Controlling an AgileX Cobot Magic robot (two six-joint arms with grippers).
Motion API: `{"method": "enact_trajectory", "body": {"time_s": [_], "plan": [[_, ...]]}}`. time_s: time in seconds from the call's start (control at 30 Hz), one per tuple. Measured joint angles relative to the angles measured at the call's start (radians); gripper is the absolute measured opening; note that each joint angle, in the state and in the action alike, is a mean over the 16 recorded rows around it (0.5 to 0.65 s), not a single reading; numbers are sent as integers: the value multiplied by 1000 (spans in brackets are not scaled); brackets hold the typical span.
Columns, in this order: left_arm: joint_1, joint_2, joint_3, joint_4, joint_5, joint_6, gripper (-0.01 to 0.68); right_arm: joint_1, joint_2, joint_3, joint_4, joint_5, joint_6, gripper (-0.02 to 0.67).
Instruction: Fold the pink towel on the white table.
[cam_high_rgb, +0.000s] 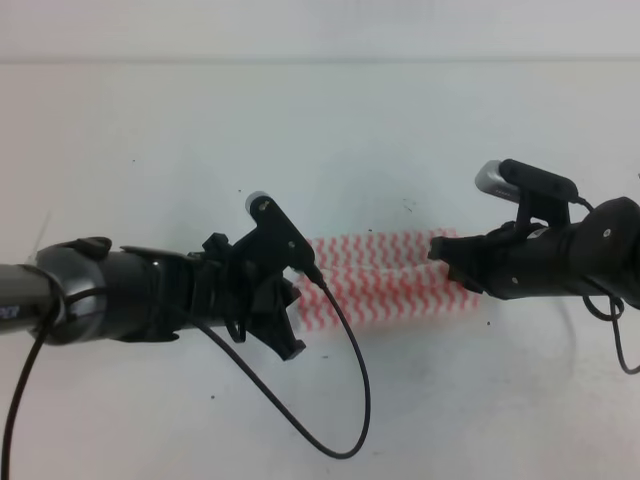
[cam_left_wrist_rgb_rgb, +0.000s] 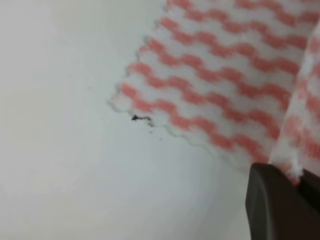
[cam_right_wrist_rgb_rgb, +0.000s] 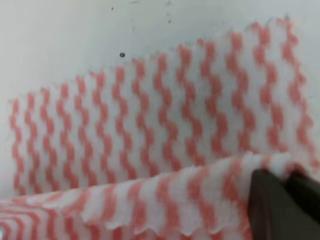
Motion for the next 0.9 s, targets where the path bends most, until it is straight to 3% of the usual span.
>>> {"method": "enact_trajectory", "body": {"time_s": [0.9], "plan": [[0,22,-83,5,-20,-36,-4,0,3,-29,4,-47,0,-16]]}}
